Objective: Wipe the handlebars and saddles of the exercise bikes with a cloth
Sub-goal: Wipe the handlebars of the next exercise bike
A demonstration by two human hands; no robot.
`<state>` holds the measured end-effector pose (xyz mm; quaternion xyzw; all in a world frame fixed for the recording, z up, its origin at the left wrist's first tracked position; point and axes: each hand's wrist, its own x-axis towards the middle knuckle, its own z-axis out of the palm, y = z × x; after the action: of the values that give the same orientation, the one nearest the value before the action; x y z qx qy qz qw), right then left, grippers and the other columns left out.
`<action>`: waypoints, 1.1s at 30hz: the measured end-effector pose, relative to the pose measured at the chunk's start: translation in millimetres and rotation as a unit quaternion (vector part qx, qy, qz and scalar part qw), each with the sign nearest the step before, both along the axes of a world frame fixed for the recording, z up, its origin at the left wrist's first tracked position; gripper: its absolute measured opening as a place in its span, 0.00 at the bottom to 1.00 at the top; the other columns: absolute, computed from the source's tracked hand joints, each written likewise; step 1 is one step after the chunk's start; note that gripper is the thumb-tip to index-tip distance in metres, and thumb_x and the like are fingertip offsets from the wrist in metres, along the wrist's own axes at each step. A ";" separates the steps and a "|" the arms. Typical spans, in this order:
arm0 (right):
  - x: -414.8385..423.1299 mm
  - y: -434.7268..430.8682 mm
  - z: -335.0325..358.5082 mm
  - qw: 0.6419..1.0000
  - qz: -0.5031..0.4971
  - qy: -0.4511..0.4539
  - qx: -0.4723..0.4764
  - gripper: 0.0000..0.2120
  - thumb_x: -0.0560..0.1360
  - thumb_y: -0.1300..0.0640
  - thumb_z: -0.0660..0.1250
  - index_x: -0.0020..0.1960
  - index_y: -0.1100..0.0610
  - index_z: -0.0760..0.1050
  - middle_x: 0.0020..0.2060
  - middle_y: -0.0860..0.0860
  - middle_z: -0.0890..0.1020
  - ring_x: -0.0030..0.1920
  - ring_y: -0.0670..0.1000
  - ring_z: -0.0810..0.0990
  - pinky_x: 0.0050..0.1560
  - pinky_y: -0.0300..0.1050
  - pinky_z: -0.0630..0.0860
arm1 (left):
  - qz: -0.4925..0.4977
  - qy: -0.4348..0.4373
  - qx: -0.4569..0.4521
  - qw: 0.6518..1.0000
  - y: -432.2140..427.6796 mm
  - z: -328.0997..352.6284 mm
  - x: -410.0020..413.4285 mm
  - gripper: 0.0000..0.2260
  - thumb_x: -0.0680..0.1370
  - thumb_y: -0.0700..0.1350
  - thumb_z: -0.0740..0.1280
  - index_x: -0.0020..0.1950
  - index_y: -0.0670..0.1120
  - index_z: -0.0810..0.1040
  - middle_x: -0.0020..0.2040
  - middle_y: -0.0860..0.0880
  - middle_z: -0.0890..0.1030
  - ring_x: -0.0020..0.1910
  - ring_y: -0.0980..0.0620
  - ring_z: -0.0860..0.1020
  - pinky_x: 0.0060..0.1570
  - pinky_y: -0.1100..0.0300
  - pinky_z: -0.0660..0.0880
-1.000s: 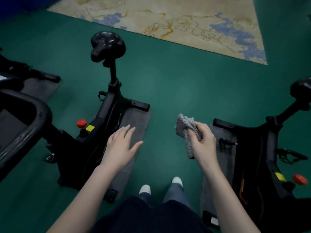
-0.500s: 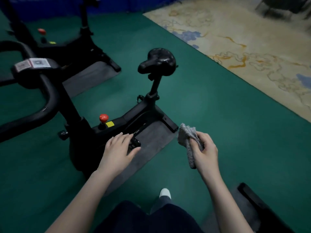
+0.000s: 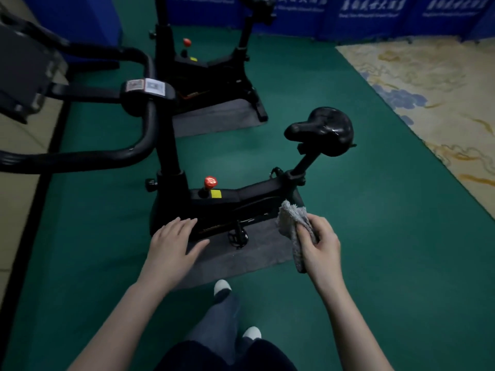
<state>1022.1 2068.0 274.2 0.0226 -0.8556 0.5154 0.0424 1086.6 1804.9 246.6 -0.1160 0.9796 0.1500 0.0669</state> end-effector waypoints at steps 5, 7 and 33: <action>-37.9 -30.1 1.8 0.998 0.059 0.019 0.001 0.08 0.75 0.67 0.65 0.51 0.60 0.79 0.46 0.52 0.79 0.47 0.44 0.77 0.47 0.25 0.67 | 0.059 -0.002 0.007 0.998 -20.5 -2.6 -6.4 0.29 0.79 0.61 0.55 0.76 0.49 0.60 0.75 0.51 0.63 0.76 0.52 0.56 0.73 0.55 0.52; -54.4 -44.4 3.1 0.996 0.081 0.023 0.001 0.08 0.75 0.67 0.65 0.51 0.60 0.79 0.46 0.52 0.79 0.47 0.41 0.76 0.47 0.25 0.67 | 0.078 0.002 0.011 0.997 -28.3 -2.2 -11.4 0.29 0.79 0.61 0.54 0.76 0.49 0.59 0.75 0.51 0.63 0.76 0.52 0.56 0.73 0.56 0.51; -173.8 -281.8 89.9 0.872 0.464 0.076 -0.134 0.07 0.75 0.58 0.62 0.48 0.48 0.76 0.44 0.49 0.78 0.45 0.45 0.76 0.46 0.36 0.71 | 0.460 0.104 0.039 0.881 -98.5 23.6 2.0 0.33 0.75 0.65 0.49 0.77 0.52 0.56 0.76 0.55 0.58 0.75 0.56 0.55 0.72 0.60 0.48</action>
<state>848.3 1786.2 364.0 0.4505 -0.6632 0.5825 -0.1338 1088.6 1706.4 270.2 -0.5347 0.8105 0.2134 -0.1078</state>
